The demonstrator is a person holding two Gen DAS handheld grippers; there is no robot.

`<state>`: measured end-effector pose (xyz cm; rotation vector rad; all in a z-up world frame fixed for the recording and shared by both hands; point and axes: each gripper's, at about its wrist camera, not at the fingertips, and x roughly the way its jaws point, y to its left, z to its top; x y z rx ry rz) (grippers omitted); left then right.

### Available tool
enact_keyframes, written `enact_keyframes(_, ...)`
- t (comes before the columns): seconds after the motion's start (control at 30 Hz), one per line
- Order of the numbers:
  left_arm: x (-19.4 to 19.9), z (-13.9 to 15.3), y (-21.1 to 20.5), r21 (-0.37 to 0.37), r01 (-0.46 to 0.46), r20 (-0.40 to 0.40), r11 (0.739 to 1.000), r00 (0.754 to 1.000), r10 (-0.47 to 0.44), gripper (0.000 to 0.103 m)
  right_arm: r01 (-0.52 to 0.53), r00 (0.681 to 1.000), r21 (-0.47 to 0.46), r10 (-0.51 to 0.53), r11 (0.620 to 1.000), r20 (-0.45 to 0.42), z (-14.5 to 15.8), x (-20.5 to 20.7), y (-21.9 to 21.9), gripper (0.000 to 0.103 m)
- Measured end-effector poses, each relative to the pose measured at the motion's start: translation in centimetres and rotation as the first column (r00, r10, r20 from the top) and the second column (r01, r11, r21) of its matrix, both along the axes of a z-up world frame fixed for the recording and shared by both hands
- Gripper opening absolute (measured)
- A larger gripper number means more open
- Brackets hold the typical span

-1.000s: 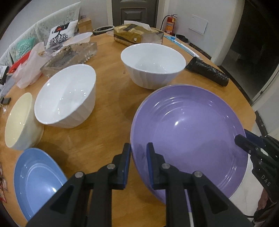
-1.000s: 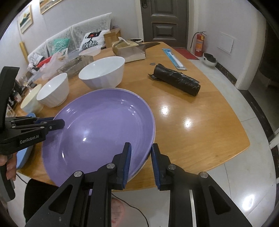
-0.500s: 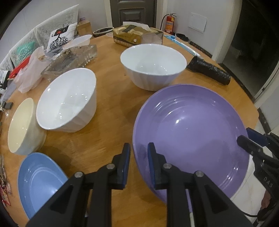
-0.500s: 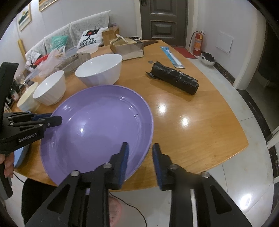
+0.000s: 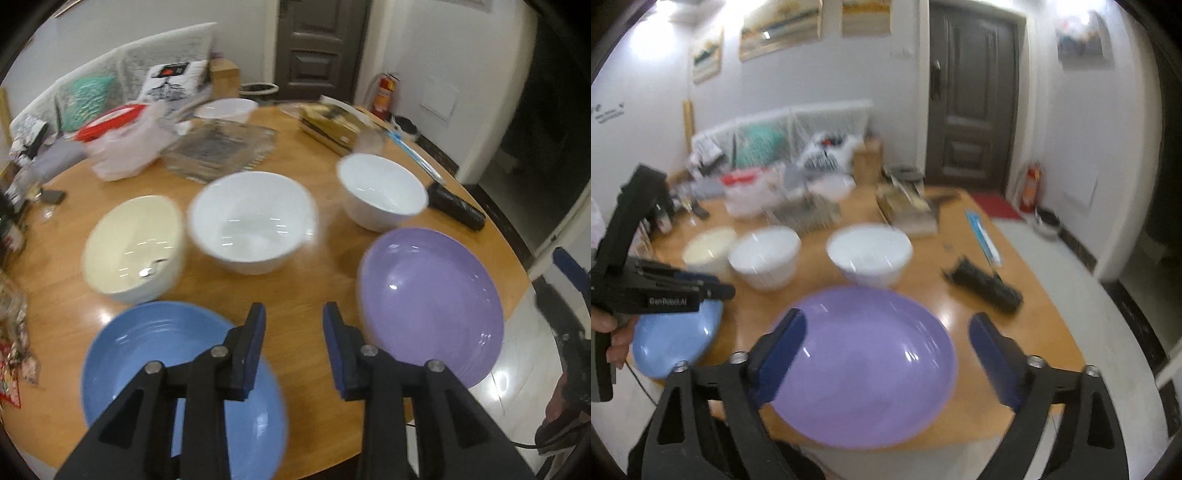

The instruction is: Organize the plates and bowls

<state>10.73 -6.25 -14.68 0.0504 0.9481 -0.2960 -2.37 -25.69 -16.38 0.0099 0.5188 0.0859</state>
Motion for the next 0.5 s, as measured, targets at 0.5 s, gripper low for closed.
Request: enact_keyframes(0.5, -2.5, -3.0, 16.8, -0.054, -0.262, -0.042, 0.964, 0.965, 0.26, 0.032, -0.233, 0.964, 0.062, 0.239, 0.971, -0.118, -1.5, 2.2, 12.1, 0.101)
